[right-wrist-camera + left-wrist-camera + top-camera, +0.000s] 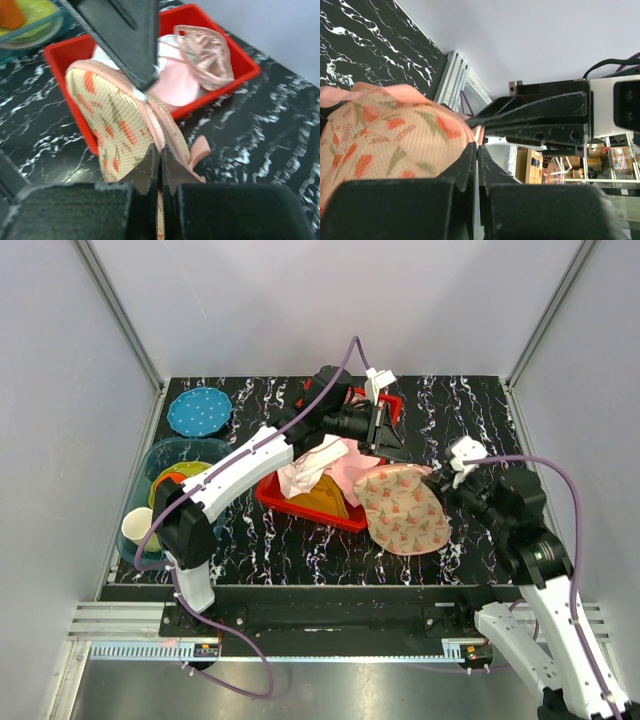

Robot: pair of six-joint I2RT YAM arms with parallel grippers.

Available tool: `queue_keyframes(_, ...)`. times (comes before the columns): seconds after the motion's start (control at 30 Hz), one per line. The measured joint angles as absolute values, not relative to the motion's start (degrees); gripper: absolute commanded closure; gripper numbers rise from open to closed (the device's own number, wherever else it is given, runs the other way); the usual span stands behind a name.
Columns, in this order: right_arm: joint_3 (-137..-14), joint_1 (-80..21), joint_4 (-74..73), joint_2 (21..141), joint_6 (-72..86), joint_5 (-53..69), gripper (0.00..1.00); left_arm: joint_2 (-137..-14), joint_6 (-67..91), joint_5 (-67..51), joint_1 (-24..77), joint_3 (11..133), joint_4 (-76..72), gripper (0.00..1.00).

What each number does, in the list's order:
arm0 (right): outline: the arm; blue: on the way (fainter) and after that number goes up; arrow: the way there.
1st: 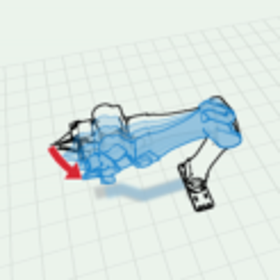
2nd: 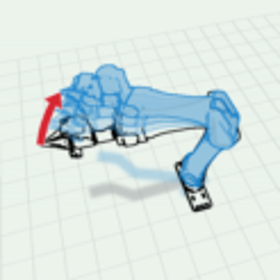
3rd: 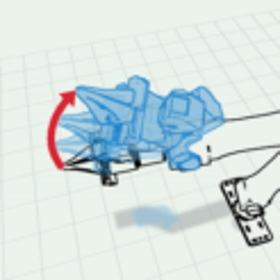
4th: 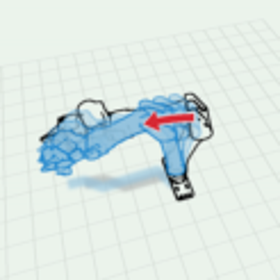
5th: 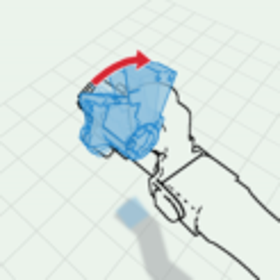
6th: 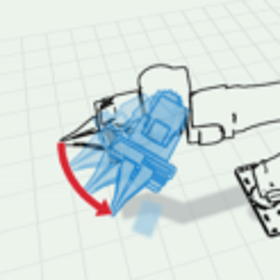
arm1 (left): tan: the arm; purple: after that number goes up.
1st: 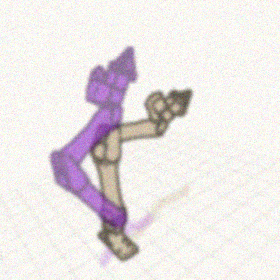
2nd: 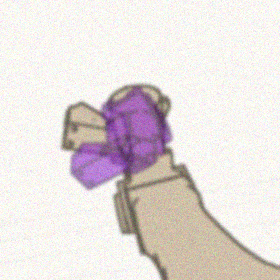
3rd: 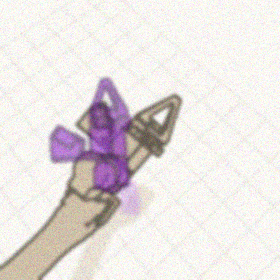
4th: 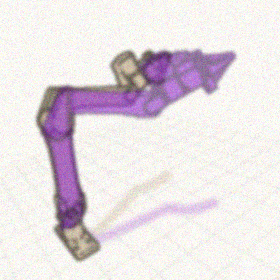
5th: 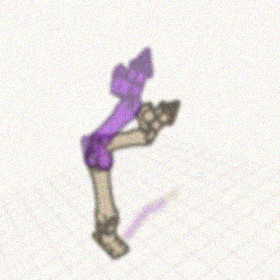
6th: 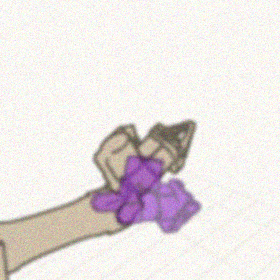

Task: Unzip the laundry bag and remove the bra

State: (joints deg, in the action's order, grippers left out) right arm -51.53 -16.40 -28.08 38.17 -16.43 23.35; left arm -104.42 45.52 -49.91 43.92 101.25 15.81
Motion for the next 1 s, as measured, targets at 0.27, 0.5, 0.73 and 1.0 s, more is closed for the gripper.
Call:
queue_keyframes(0.27,-47.0,-16.4,-28.8,19.2,-11.7,3.0,1.0,-104.6,45.4,-49.8,42.6,101.5,16.1,1.0)
queue_keyframes(0.5,-46.3,-16.4,-33.3,8.2,-6.0,-11.8,1.0,-111.2,48.7,-50.8,41.7,103.5,11.7,1.0)
queue_keyframes(0.73,-47.7,-16.4,-38.1,10.5,-2.9,-15.1,1.0,-120.6,50.2,-50.7,44.1,108.6,11.3,1.0)
queue_keyframes(1.0,-58.2,-16.4,-43.4,28.7,7.8,-15.3,1.0,-129.7,50.2,-47.9,43.8,123.3,16.5,1.0)
